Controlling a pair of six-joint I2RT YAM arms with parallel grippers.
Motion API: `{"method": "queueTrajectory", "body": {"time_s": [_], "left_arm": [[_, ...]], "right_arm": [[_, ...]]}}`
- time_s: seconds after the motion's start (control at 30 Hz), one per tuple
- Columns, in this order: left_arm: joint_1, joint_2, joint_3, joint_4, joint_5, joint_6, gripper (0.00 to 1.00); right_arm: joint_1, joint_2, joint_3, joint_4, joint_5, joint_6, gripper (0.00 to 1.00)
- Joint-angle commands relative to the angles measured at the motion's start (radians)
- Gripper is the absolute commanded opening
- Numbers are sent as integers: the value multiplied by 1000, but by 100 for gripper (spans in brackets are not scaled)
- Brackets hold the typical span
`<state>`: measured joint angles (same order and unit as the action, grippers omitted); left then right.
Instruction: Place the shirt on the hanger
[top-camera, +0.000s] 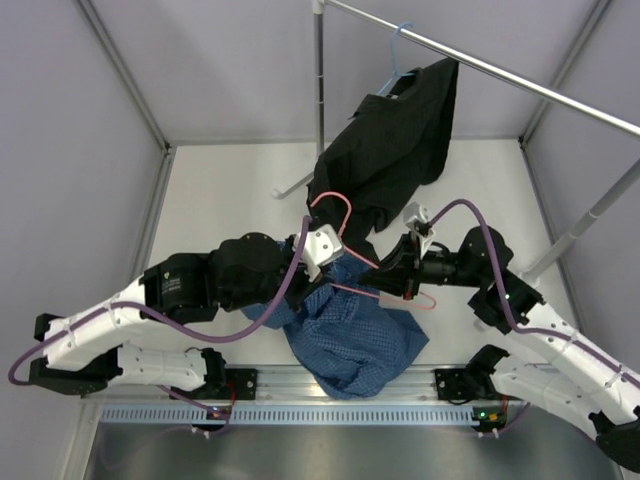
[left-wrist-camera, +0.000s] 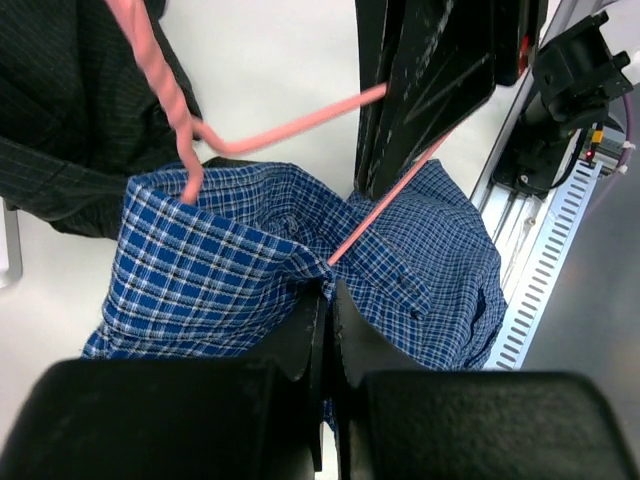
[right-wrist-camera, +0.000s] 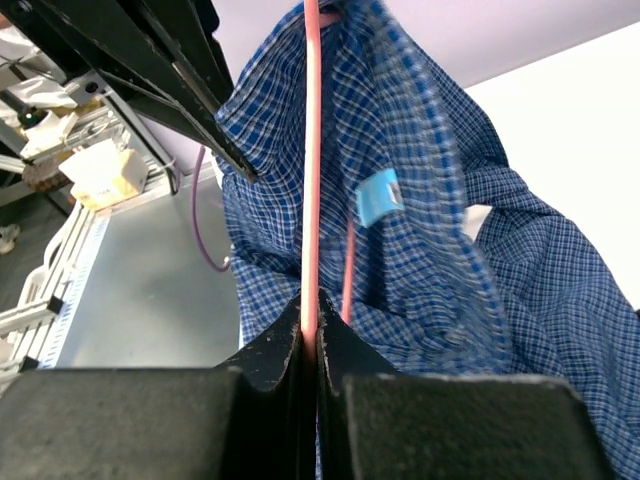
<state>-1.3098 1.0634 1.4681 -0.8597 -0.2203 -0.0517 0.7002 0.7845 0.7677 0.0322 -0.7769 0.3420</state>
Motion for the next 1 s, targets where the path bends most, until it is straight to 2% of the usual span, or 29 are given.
{"method": "queueTrajectory", "body": {"time_s": [0.0, 0.07, 0.13, 0.17, 0.27, 0.37, 0.43, 0.47, 0.6, 0.73, 0.8, 0.9, 0.97], "left_arm": [[-2, 20, 49, 53, 44, 16, 0], [0, 49, 81, 53, 64, 22, 0], [-2, 94, 148, 53, 99, 29, 0], [-2, 113, 175, 51, 143, 30, 0], [-12, 193, 277, 21, 205, 39, 0], [-32, 221, 320, 8, 181, 42, 0], [-32, 210, 317, 10, 80, 30, 0], [-32, 202, 313, 11, -56, 18, 0], [-32, 184, 279, 10, -308, -14, 0], [-32, 193, 287, 14, -448, -59, 0], [-32, 205, 299, 17, -453, -51, 0], [-32, 247, 342, 13, -375, -22, 0], [-34, 268, 342, 14, -247, -5, 0]], "right_arm": [[88, -22, -16, 190, 144, -18, 0], [137, -24, -47, 222, 200, -17, 0], [198, -18, -57, 232, 322, -18, 0], [223, -16, -57, 224, 453, -27, 0], [314, -27, -61, 227, 652, -57, 0], [360, -79, -96, 268, 792, -43, 0], [364, -129, -125, 282, 808, -37, 0], [364, -161, -131, 275, 800, -37, 0], [370, -237, -203, 311, 798, -11, 0], [377, -292, -266, 379, 783, 23, 0], [381, -283, -257, 355, 734, 9, 0], [386, -278, -257, 360, 737, 0, 0], [384, -280, -252, 364, 748, -1, 0]]}}
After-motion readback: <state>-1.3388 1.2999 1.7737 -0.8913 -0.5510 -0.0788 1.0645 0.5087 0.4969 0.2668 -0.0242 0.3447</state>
